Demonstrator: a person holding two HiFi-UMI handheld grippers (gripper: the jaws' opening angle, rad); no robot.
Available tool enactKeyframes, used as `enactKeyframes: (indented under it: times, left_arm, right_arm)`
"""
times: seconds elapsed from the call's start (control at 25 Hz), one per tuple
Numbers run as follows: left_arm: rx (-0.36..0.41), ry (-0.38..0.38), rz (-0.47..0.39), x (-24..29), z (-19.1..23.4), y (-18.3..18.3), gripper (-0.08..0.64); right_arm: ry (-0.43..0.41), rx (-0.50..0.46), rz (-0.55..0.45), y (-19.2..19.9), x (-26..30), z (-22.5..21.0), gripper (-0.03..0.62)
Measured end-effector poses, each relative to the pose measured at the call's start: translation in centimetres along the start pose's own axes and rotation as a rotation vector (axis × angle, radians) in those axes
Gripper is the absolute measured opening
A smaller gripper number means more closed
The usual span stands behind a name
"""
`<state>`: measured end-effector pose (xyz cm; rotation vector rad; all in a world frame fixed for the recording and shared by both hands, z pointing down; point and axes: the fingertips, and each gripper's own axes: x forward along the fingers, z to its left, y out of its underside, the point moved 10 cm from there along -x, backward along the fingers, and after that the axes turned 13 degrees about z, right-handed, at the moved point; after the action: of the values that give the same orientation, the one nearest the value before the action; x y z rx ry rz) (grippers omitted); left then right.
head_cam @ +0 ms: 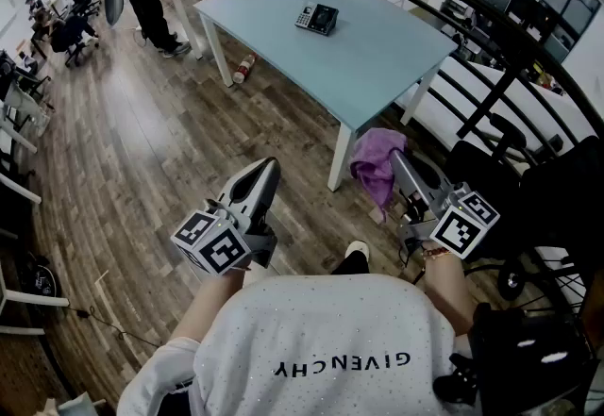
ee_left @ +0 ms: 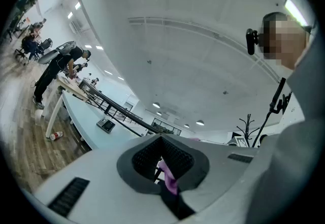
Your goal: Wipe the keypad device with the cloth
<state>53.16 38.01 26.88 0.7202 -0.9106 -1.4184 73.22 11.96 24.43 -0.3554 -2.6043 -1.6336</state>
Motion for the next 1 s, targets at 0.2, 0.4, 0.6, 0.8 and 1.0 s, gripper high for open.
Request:
enactKeyframes:
  times: [0.2,0.4,0.6,0.8,1.0]
  left_arm:
    - [0.001,-0.006,0.002,-0.7,0.2,-0.3,0.0]
    - [-0.02,-0.01,-0.005,-1.0,0.9,-0.3,0.0]
    - [-0.045,-0.018,0.0,-0.1,3.5,-0.3,0.0]
    - [-0.039,-0.087,0.008,2.8,8.6,-2.4,0.0]
    - [-0.057,-0.088,-0.016,6.9,13.2,-6.1,0.0]
  right_arm:
    - [0.01,-0.011,0.007,0.2,0.4,0.4,0.032]
    - [0.009,-0.003,0.03,0.3,1.9,0.1,0.032]
    - [-0.009,0.018,0.021,-0.2,4.7,-1.7,0.034]
    - [-0.035,-0.01,0.045,-2.9,10.1,-5.0,0.034]
    - [-0.026,-0.072,0.095,-6.4,16.2,-9.1,0.034]
